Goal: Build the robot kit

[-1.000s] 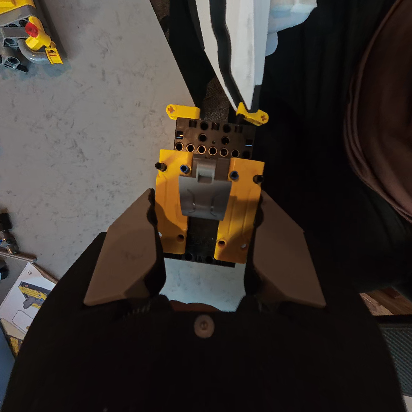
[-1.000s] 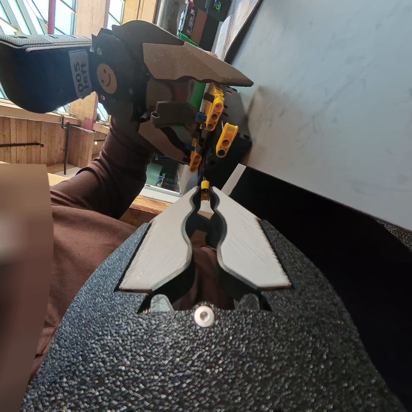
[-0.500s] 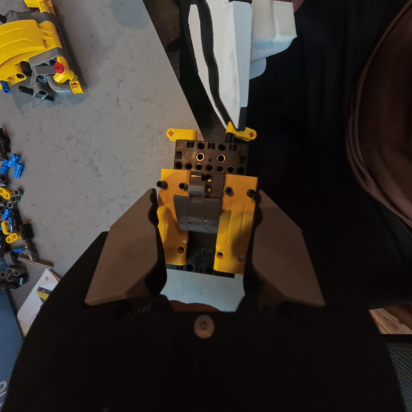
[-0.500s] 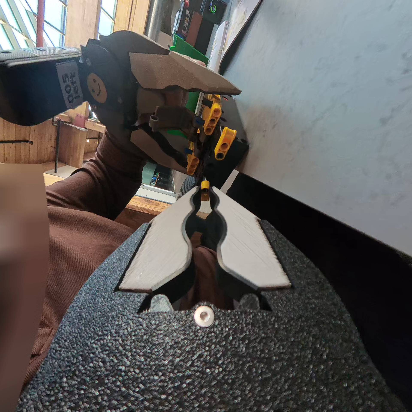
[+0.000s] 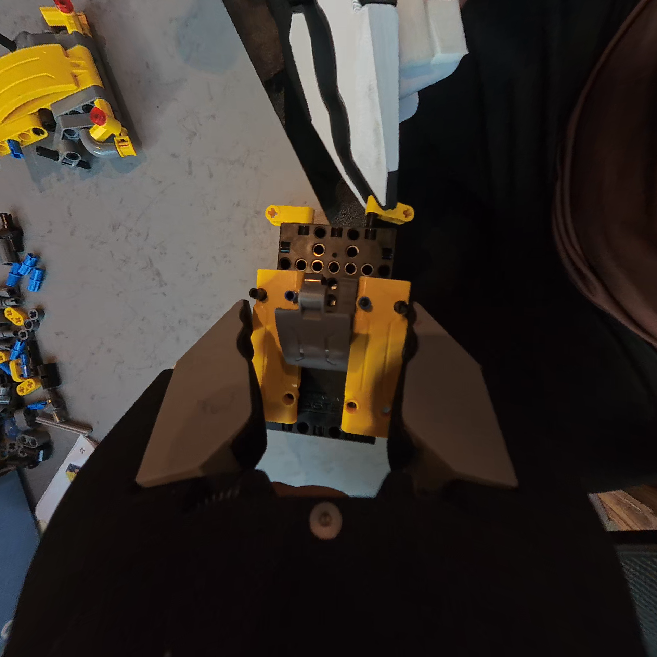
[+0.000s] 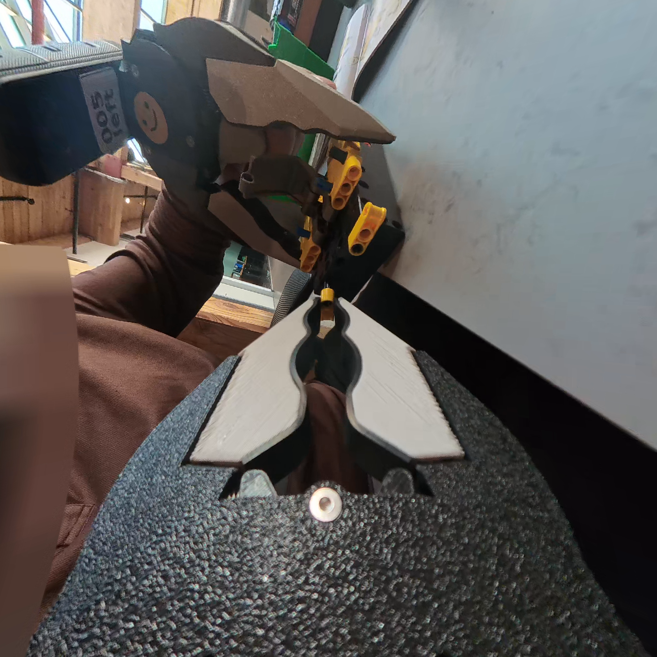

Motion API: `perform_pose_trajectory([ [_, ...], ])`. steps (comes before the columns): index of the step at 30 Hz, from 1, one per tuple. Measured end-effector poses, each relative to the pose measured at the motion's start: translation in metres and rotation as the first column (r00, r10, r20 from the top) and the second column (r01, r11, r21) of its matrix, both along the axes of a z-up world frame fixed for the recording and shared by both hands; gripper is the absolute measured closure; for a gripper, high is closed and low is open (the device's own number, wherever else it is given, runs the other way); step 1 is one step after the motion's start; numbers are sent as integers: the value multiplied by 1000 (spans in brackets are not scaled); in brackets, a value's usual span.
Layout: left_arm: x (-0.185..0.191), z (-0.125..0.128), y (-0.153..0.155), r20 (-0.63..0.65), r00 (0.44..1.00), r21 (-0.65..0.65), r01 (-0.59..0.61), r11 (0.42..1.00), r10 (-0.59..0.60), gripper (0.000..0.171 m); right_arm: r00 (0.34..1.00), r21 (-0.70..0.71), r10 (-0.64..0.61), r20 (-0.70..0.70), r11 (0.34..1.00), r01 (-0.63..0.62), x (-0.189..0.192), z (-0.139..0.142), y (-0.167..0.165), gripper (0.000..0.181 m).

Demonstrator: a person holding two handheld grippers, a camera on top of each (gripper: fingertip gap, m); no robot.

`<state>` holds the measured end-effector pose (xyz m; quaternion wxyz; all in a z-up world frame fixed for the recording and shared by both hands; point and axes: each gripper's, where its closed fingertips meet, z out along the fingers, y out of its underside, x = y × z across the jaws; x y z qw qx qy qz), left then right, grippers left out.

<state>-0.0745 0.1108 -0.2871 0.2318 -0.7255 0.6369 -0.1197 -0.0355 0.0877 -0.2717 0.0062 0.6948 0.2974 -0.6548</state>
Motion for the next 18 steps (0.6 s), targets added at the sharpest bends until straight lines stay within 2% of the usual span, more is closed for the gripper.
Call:
perform_pose_trajectory([
  [5, 0, 0, 0, 11, 1000, -3, 6, 1000, -6, 88, 1000, -56, 14, -4, 998, -15, 0, 0, 0, 178],
  [8, 1, 0, 0, 9, 1000, -10, 14, 1000, -14, 88, 998, -38, 55, 17, 998, -54, 0, 0, 0, 178],
  [18, 1, 0, 0, 13, 1000, -3, 27, 1000, -27, 87, 993, 282, 109, 55, 952, -120, 0, -3, -3, 177],
])
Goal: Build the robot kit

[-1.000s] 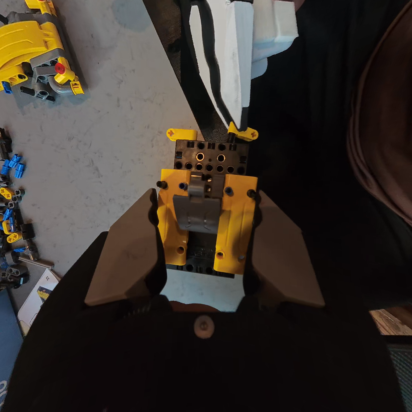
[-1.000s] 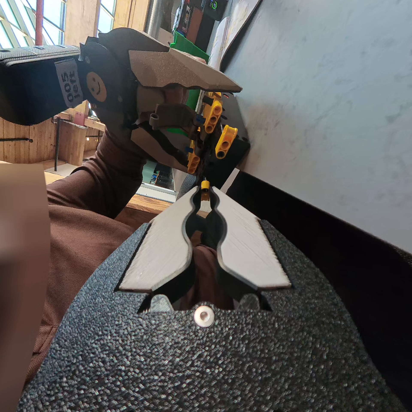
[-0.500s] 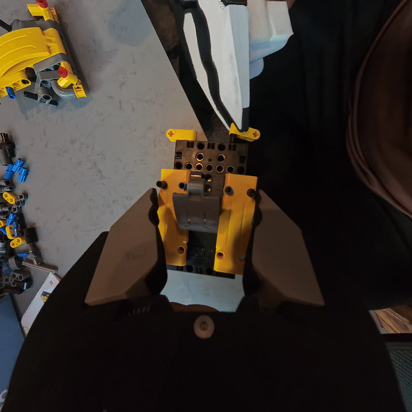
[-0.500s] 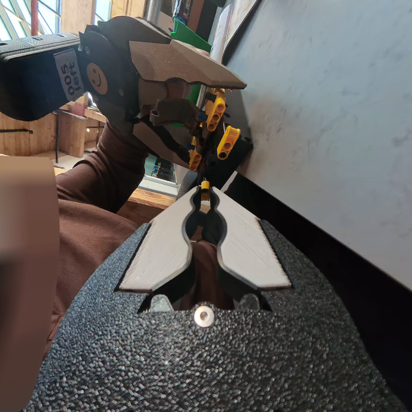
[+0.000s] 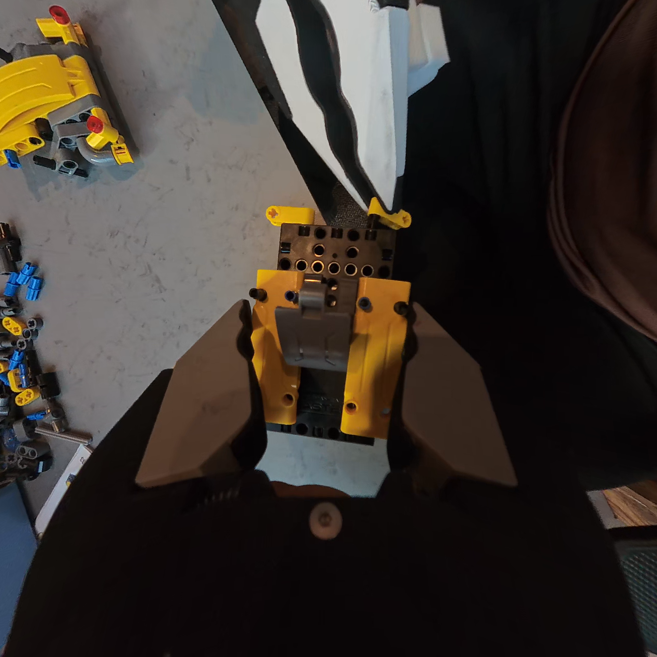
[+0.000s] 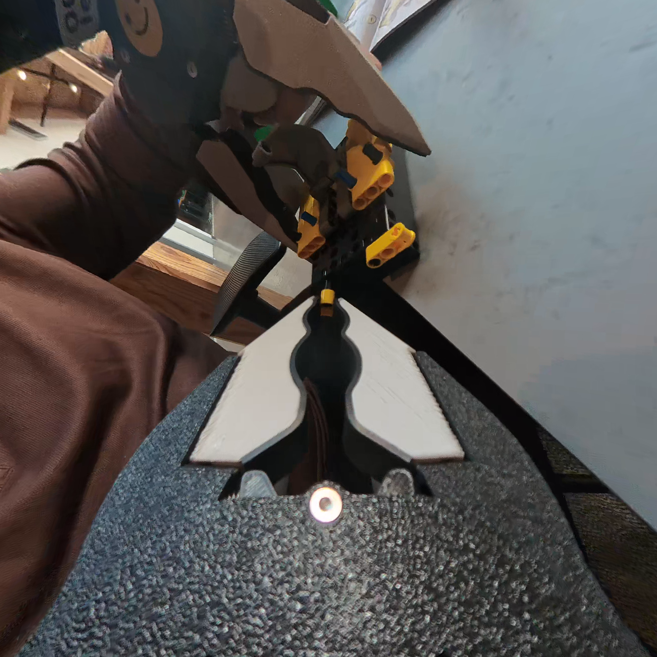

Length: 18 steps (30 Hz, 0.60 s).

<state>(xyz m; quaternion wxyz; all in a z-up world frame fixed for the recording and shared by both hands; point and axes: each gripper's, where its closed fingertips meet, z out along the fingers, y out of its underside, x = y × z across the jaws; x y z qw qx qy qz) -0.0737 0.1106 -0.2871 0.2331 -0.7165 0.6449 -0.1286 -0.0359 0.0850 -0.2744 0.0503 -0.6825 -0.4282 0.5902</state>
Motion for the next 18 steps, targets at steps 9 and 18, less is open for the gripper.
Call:
perform_pose_trajectory([
  [9, -2, 0, 1, 1, 999, 1, 39, 999, -39, 87, 1000, -8, 10, -17, 1000, -10, -3, 0, 0, 178],
  [18, -2, 0, 3, 24, 999, -1, 24, 1000, -24, 88, 999, -428, -17, -44, 904, -4, -6, 2, -2, 179],
])
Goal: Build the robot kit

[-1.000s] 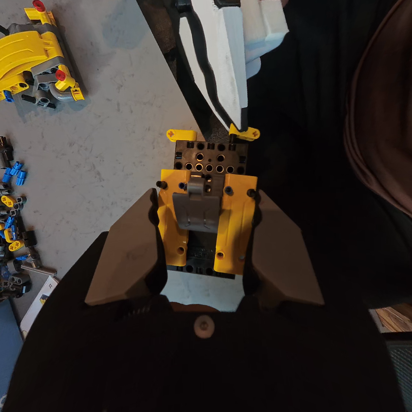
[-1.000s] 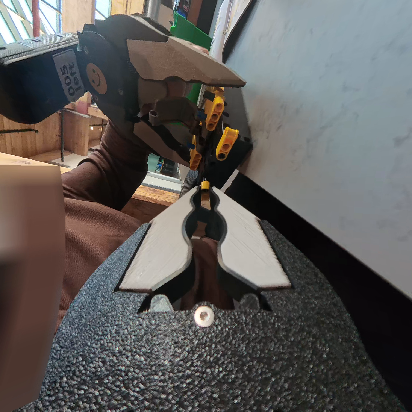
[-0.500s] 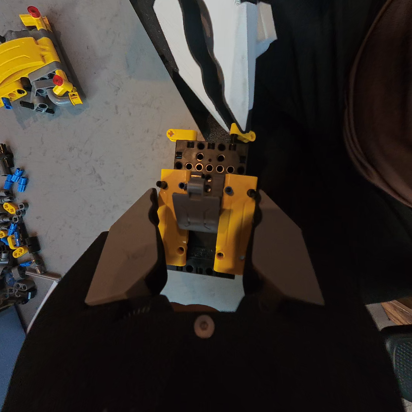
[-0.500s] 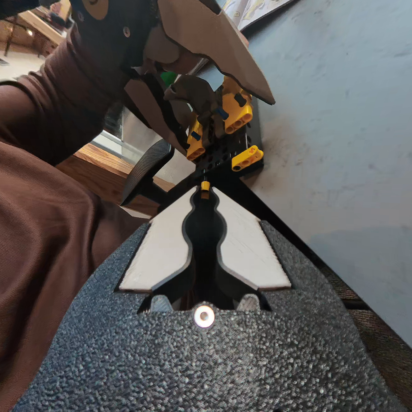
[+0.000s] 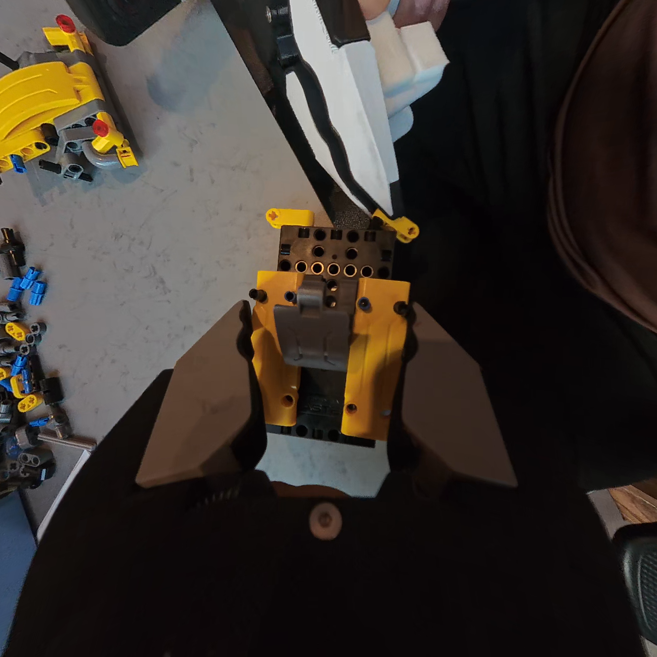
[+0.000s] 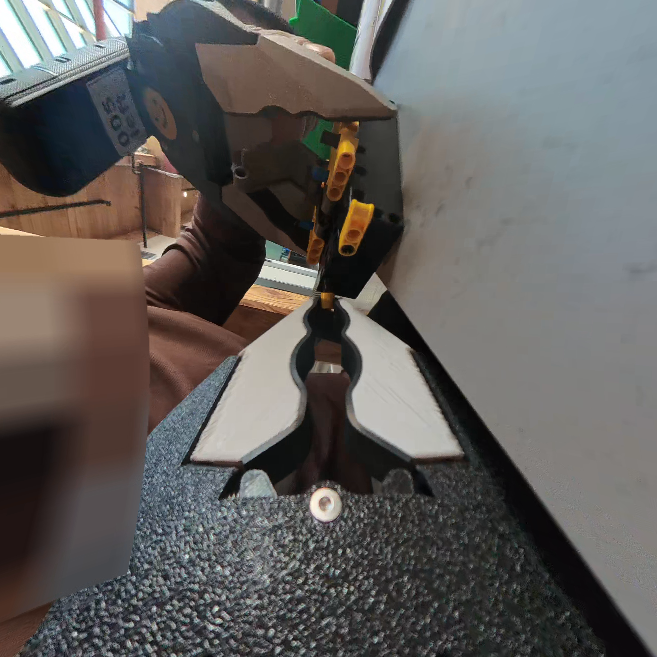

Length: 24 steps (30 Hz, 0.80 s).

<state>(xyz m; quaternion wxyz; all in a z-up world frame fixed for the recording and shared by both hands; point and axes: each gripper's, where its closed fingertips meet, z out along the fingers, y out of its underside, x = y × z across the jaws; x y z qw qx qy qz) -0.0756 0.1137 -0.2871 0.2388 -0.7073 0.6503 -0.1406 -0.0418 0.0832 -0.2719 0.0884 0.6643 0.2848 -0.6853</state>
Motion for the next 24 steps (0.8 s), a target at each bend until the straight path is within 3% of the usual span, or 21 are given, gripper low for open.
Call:
perform_pose_trajectory([
  [7, 6, 1, 2, 27, 999, 6, -20, 1000, 20, 87, 1000, 195, -13, 24, 981, 8, 16, 13, 15, 178],
  [11, 1, 4, 3, 49, 995, 27, -84, 996, 83, 77, 999, 188, -46, 18, 981, 42, 27, 17, 16, 178],
  [16, -16, 46, 0, 180, 963, 111, -223, 969, 201, 77, 1000, 225, -20, 9, 974, 17, 32, 27, 6, 178],
  [20, 23, 84, -32, 234, 967, 272, -161, 949, 97, 99, 999, 212, 14, -29, 977, -8, 29, 40, -4, 178],
  [24, 58, 71, -42, 133, 991, 393, -80, 916, 29, 118, 996, 193, 51, -69, 981, -37, 27, 54, -15, 178],
])
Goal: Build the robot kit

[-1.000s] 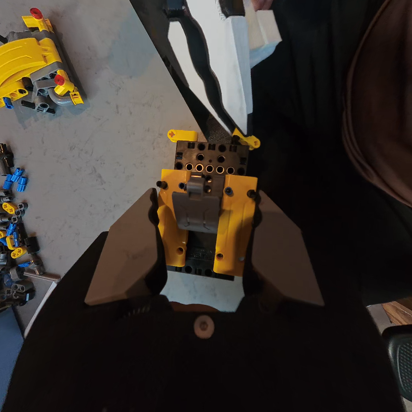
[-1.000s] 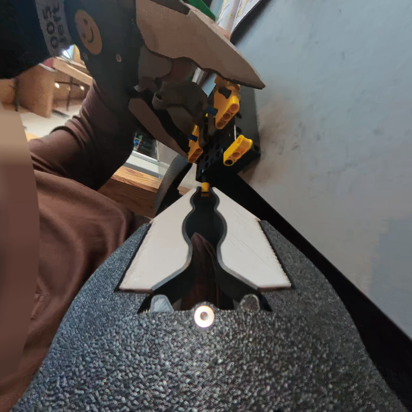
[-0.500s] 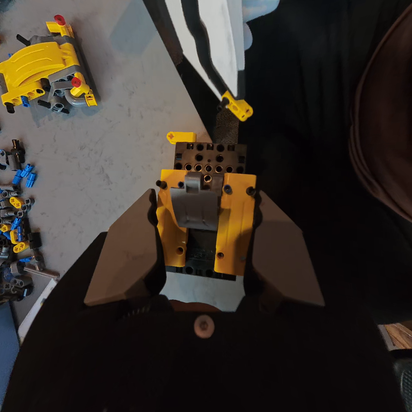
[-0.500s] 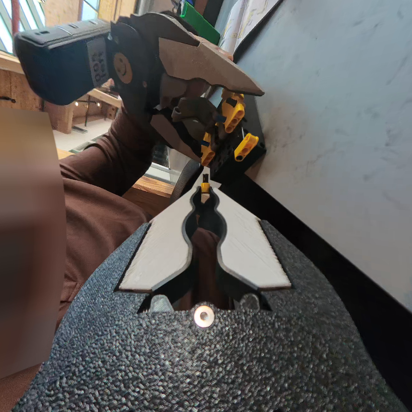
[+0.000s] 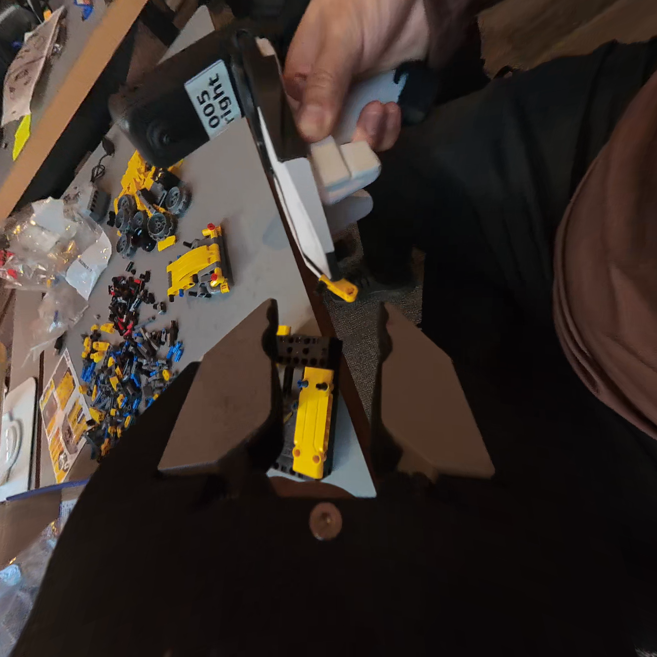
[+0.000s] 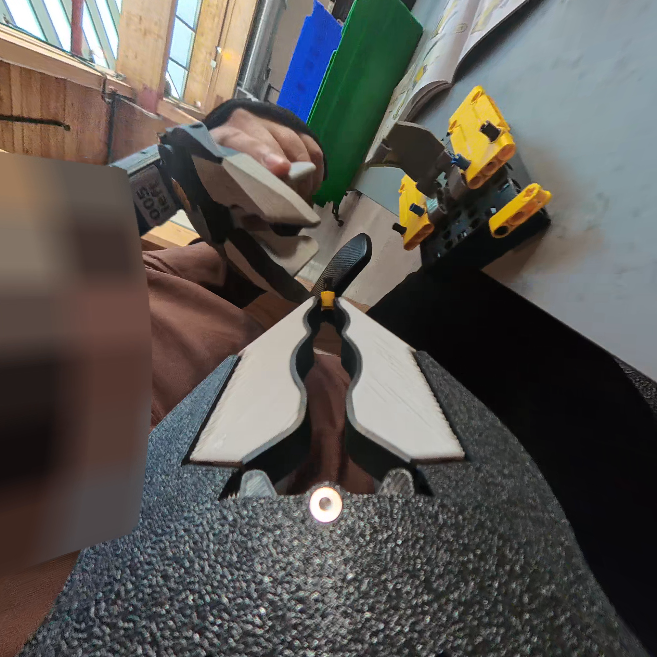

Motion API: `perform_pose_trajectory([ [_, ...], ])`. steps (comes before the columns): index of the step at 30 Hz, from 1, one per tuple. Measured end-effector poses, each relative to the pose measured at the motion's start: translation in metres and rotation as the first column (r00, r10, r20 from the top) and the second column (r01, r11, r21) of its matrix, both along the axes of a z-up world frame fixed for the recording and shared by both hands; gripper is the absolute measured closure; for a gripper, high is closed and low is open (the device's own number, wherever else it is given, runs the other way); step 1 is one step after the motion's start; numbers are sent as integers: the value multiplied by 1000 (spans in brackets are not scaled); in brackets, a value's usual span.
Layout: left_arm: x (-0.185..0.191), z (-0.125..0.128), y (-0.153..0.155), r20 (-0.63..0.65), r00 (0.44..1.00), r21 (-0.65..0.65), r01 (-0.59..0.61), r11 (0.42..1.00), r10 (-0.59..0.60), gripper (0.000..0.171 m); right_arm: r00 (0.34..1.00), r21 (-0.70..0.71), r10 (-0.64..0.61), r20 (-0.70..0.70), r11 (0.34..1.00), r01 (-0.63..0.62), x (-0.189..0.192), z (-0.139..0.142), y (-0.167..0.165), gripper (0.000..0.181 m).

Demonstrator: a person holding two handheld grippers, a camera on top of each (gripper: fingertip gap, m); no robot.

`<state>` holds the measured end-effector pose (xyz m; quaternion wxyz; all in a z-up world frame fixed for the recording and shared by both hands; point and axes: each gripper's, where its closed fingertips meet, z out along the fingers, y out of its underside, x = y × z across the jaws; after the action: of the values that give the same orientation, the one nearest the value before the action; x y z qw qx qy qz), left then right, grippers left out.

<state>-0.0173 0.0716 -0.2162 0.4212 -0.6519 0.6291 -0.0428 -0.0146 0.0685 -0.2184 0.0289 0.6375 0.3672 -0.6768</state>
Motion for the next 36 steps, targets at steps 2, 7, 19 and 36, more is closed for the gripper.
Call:
perform_pose_trajectory([
  [2, 7, -2, -1, 26, 999, 14, 25, 1000, -25, 130, 1000, 5, 6, 0, 1000, -6, 1, 2, -3, 178],
  [7, 16, -8, -9, 51, 996, 3, 78, 997, -78, 136, 999, -14, 33, -4, 999, -33, 3, 4, -8, 181],
  [19, 22, -8, -7, 203, 977, 22, 55, 998, -59, 148, 999, -74, 50, -9, 996, -51, 5, 1, -10, 178],
  [36, 10, 5, 20, 523, 758, 108, -513, 852, 390, 148, 942, -31, -299, -154, 954, 298, -5, 11, 14, 177],
])
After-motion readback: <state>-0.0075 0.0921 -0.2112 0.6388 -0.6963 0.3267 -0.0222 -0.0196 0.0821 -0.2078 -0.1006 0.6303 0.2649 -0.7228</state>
